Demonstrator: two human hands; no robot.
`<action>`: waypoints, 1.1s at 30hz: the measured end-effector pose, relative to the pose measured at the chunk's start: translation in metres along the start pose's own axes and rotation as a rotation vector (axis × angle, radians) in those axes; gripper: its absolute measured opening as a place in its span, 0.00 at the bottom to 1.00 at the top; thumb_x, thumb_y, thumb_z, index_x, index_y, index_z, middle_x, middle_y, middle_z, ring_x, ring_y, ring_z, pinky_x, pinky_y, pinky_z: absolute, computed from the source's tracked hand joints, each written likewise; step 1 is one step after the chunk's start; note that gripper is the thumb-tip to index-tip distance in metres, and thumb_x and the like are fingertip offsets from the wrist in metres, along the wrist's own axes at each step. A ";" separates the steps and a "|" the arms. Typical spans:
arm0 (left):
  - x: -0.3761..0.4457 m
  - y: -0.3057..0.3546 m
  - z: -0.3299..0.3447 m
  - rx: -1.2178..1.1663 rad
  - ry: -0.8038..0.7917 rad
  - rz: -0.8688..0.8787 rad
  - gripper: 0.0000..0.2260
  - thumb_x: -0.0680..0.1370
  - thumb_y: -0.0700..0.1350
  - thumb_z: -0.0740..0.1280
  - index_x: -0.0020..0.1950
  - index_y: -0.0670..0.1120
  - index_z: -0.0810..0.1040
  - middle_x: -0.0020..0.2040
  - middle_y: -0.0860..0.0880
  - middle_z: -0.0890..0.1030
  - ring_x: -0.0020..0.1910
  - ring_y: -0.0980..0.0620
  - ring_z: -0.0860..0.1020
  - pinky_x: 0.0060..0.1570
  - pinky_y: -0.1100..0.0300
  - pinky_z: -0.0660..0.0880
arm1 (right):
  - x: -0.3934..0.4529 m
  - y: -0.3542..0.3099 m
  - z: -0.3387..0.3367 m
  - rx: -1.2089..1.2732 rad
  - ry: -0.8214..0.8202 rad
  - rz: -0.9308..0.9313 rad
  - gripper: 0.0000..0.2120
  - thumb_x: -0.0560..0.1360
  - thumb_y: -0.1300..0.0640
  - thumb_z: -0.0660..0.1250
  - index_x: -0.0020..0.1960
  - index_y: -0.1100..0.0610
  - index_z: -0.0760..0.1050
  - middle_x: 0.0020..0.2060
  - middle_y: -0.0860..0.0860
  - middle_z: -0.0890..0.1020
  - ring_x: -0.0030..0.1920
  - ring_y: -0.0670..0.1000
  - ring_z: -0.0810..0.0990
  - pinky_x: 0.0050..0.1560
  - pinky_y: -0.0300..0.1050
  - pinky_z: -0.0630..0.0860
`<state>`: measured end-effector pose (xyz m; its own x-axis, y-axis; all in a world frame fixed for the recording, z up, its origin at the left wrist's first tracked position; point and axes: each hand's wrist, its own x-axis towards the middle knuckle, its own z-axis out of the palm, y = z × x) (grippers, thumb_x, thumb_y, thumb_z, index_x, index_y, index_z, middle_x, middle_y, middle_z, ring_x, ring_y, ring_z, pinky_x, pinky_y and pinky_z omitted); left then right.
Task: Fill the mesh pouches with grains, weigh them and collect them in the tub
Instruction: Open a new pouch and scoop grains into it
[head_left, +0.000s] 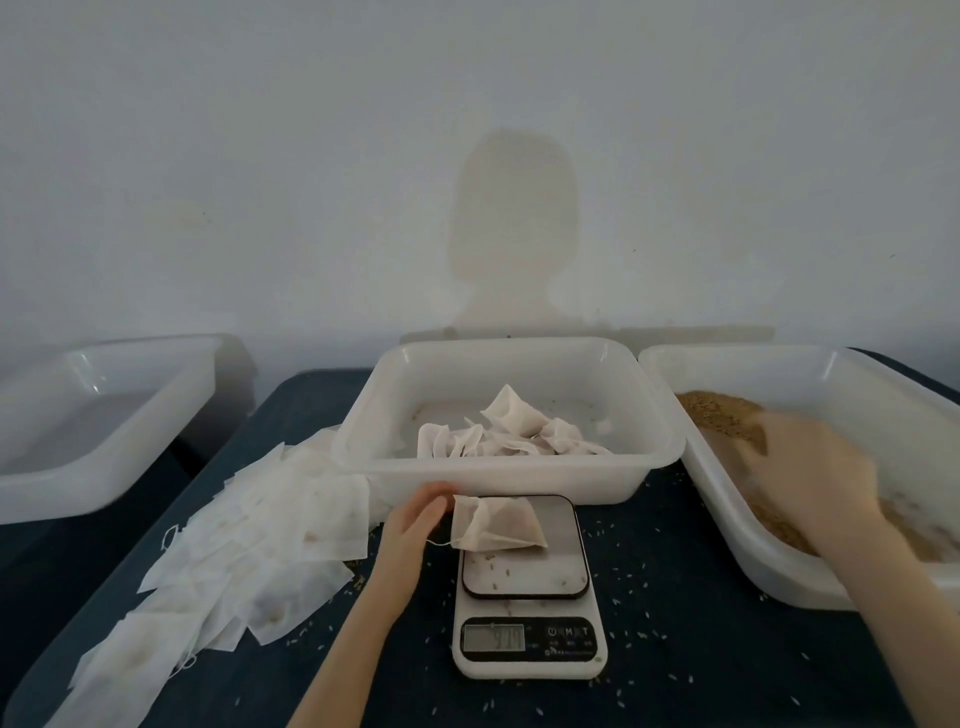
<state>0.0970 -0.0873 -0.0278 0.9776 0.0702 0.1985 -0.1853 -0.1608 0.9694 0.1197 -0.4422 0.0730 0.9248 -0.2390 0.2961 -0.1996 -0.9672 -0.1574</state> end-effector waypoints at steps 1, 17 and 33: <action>0.001 -0.004 0.000 -0.015 0.064 -0.024 0.09 0.81 0.44 0.59 0.53 0.46 0.79 0.48 0.50 0.83 0.50 0.53 0.80 0.50 0.62 0.74 | -0.005 -0.017 -0.002 0.105 0.085 -0.064 0.08 0.79 0.49 0.59 0.51 0.49 0.76 0.43 0.48 0.79 0.39 0.50 0.75 0.33 0.40 0.66; 0.006 -0.028 -0.005 0.192 0.275 -0.134 0.11 0.80 0.41 0.59 0.43 0.49 0.79 0.37 0.51 0.81 0.38 0.57 0.77 0.41 0.64 0.71 | -0.068 -0.096 0.113 0.535 0.129 -0.370 0.06 0.71 0.60 0.71 0.38 0.55 0.77 0.24 0.44 0.72 0.23 0.46 0.71 0.24 0.41 0.69; -0.011 -0.013 0.003 0.379 0.058 0.137 0.13 0.77 0.45 0.66 0.56 0.61 0.71 0.47 0.56 0.77 0.44 0.60 0.75 0.43 0.69 0.72 | -0.058 -0.091 0.123 0.702 -0.092 -0.226 0.05 0.76 0.55 0.66 0.43 0.51 0.78 0.30 0.47 0.79 0.30 0.45 0.77 0.35 0.43 0.77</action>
<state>0.0890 -0.0893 -0.0432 0.9370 0.0766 0.3408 -0.2532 -0.5232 0.8138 0.1237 -0.3295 -0.0459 0.9483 -0.0025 0.3174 0.2245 -0.7017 -0.6762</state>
